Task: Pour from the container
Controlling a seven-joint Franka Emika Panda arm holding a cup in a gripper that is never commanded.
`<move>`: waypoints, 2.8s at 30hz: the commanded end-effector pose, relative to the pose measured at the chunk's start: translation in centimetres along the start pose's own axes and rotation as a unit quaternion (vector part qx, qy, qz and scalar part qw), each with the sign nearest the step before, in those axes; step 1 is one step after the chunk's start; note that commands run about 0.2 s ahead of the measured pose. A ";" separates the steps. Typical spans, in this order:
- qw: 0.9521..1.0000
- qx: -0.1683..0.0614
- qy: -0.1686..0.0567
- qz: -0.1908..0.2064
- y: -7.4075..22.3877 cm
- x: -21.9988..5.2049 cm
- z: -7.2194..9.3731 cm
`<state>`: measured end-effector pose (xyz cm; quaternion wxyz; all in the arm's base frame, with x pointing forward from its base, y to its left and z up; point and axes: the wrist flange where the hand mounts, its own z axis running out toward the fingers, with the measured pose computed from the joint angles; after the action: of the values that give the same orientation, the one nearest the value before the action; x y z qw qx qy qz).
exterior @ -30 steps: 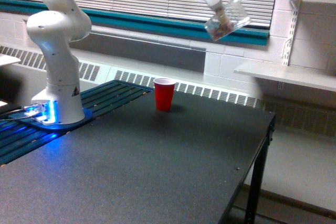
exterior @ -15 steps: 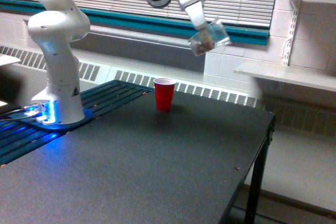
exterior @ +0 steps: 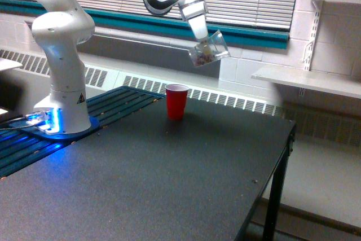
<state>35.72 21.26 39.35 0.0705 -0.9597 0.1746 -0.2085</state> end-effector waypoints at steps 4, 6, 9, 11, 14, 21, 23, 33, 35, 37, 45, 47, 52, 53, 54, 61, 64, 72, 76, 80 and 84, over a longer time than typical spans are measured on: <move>1.000 0.004 -0.015 -0.009 -1.1 -4.1 -0.7; 1.000 0.004 -0.021 -0.012 -1.1 -5.1 -0.6; 0.999 0.003 -0.028 -0.014 -1.1 -6.4 -0.6; 0.999 0.002 -0.033 -0.014 -1.1 -7.2 -0.6; 0.999 0.000 -0.039 -0.011 -0.8 -8.3 -0.6; 0.998 -0.009 -0.055 -0.005 0.3 -10.6 -0.3; 0.998 -0.014 -0.059 -0.003 0.6 -11.2 -0.3; 0.996 -0.029 -0.085 0.008 2.3 -14.2 0.1; 0.995 -0.034 -0.089 0.009 2.6 -14.8 0.3; 0.995 -0.036 -0.095 0.011 2.8 -15.3 0.4; 0.993 -0.045 -0.113 0.006 2.7 -16.9 0.7; 0.992 -0.048 -0.117 0.004 2.7 -17.2 0.9; 0.990 -0.057 -0.126 0.006 3.1 -17.8 1.4; 0.990 -0.059 -0.128 0.007 3.1 -17.9 1.6; 0.990 -0.061 -0.129 0.007 3.2 -18.1 1.7; 0.987 -0.072 -0.143 0.005 3.4 -18.9 2.4; 0.986 -0.075 -0.148 0.003 3.4 -19.1 2.7; 0.983 -0.080 -0.166 -0.011 2.4 -19.7 3.7; 0.982 -0.083 -0.171 -0.021 1.6 -19.6 4.4; 0.981 -0.084 -0.175 -0.025 0.9 -19.4 4.9; 0.979 -0.087 -0.182 -0.030 0.3 -19.5 5.6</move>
<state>20.72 28.14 27.36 0.0138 -0.9866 0.1612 -0.0196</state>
